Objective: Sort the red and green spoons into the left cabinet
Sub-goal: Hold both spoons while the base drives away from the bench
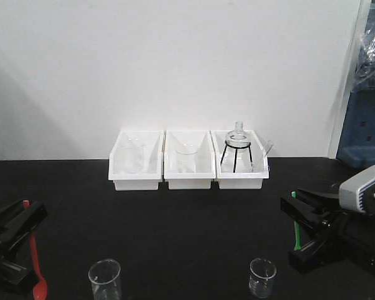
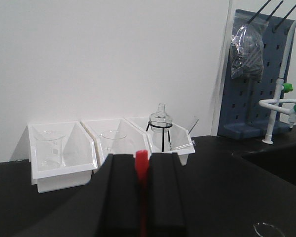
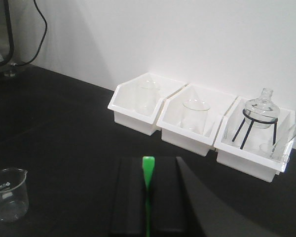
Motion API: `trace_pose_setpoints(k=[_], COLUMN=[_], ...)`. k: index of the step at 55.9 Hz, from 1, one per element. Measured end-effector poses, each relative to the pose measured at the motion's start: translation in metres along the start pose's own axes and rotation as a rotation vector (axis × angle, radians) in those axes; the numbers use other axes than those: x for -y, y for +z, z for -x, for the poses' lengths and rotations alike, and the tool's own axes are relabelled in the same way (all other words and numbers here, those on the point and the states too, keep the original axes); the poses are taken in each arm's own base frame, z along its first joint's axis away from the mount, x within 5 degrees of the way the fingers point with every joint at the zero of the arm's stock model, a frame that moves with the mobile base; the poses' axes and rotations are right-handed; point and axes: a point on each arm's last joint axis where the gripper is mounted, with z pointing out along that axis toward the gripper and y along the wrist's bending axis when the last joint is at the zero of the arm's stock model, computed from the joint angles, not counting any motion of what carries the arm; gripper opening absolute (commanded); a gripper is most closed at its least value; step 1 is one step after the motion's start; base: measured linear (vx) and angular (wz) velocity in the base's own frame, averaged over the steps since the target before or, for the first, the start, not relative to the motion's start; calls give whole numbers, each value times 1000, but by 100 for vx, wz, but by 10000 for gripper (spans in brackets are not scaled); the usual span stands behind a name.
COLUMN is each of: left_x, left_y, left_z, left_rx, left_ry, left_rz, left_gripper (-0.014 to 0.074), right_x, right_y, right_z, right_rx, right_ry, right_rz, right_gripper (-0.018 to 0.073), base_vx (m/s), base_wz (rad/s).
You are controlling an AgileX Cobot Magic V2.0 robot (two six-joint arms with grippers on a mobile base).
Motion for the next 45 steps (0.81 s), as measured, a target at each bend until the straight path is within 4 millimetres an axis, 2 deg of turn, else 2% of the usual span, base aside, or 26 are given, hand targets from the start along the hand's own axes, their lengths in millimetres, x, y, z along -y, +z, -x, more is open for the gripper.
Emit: trace_pose_setpoints(k=[45], left_x=[0], left_y=[0], left_z=[0], left_rx=[0], left_ry=[0], left_rz=[0], left_gripper=[73], right_x=[0], right_y=[0], right_z=[0], right_rx=[-1], right_ry=[0], right_rz=[-1], right_gripper=[-6], base_vx=[-3], base_wz=[2])
